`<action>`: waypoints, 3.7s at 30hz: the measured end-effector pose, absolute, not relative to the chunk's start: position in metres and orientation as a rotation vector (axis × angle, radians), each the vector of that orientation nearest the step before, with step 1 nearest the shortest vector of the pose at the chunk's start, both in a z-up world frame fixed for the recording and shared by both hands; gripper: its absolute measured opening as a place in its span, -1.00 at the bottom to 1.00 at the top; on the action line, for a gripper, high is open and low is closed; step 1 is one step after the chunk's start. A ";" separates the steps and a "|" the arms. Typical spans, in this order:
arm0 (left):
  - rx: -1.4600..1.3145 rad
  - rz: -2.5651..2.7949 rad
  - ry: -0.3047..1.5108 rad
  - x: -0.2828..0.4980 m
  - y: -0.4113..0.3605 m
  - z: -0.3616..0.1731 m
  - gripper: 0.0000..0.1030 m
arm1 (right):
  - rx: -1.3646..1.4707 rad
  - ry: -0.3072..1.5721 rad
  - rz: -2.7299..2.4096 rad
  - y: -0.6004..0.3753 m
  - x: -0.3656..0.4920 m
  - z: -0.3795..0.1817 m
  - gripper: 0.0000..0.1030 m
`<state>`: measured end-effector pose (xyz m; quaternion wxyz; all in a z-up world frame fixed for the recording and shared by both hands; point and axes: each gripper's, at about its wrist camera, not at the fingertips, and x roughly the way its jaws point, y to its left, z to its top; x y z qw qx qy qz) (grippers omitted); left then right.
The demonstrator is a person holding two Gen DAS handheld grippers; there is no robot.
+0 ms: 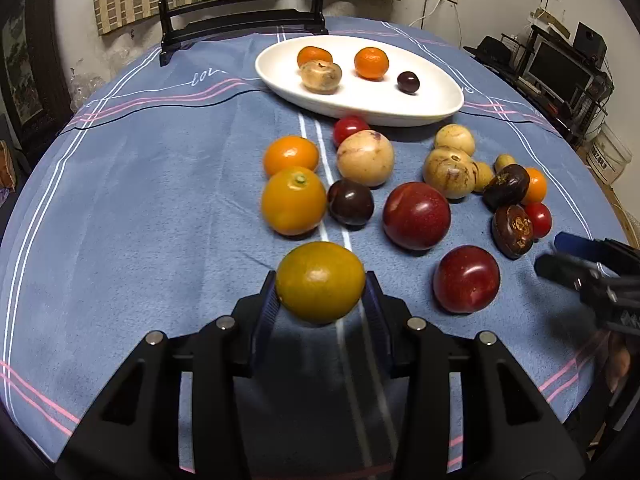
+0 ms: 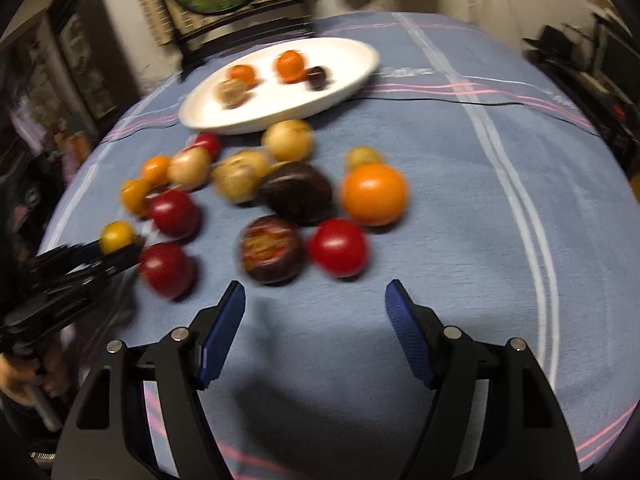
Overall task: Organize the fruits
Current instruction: 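Grasp a yellow-green round fruit with the left tool while the right tool grasps a red plum, then carry both fruits onto the white plate and open both tools, then withdraw both tools and grasp a red tomato with the right tool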
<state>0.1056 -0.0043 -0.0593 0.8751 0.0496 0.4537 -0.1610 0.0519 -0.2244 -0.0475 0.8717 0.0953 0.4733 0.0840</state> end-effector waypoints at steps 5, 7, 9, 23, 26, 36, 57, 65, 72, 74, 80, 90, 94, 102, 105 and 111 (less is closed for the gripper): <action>0.083 -0.330 0.948 0.105 0.002 -0.062 -0.17 | 0.163 1.020 0.242 -0.200 0.054 -0.051 0.31; 0.085 -0.332 0.946 0.104 0.002 -0.062 -0.17 | 0.142 1.036 0.238 -0.192 0.056 -0.054 0.28; 0.084 -0.338 0.945 0.103 0.003 -0.062 -0.17 | 0.139 1.029 0.282 -0.184 0.056 -0.051 0.28; 0.078 -0.338 0.938 0.101 0.008 -0.063 -0.16 | -0.011 1.002 0.288 -0.129 0.080 -0.055 0.18; 0.089 -0.336 0.928 0.101 0.006 -0.064 -0.16 | -0.023 1.001 0.268 -0.128 0.083 -0.056 0.01; 0.099 -0.350 0.917 0.099 0.007 -0.064 -0.17 | 0.048 0.986 0.307 -0.148 0.075 -0.050 -0.21; 0.134 -0.418 0.764 0.166 -0.029 0.013 -0.16 | 0.057 0.860 0.263 -0.202 0.135 0.015 -0.21; 0.138 -0.367 0.845 0.249 -0.057 -0.006 -0.16 | -0.058 0.969 0.227 -0.191 0.223 -0.010 -0.21; 0.079 -0.339 0.921 0.286 -0.051 -0.026 -0.16 | -0.103 1.030 0.162 -0.193 0.259 -0.037 -0.21; 0.069 -0.337 0.934 0.291 -0.050 -0.029 -0.16 | -0.090 1.049 0.147 -0.196 0.266 -0.041 -0.13; 0.059 -0.313 0.892 0.290 -0.046 -0.021 0.20 | -0.028 0.958 0.112 -0.214 0.251 -0.023 0.25; 0.141 -0.350 0.763 0.220 -0.035 0.013 0.62 | 0.127 0.884 0.103 -0.257 0.164 -0.003 0.27; 0.139 -0.346 0.757 0.191 -0.024 0.009 0.73 | 0.161 0.883 0.087 -0.266 0.125 -0.010 0.27; 0.119 -0.326 0.796 0.145 -0.002 -0.016 0.74 | 0.199 0.888 0.063 -0.271 0.069 -0.026 0.27; 0.105 -0.316 0.810 0.131 0.008 -0.024 0.74 | 0.172 0.897 0.076 -0.264 0.057 -0.032 0.27; 0.073 -0.307 0.844 0.118 0.021 -0.035 0.75 | 0.137 0.950 0.070 -0.255 0.051 -0.048 0.27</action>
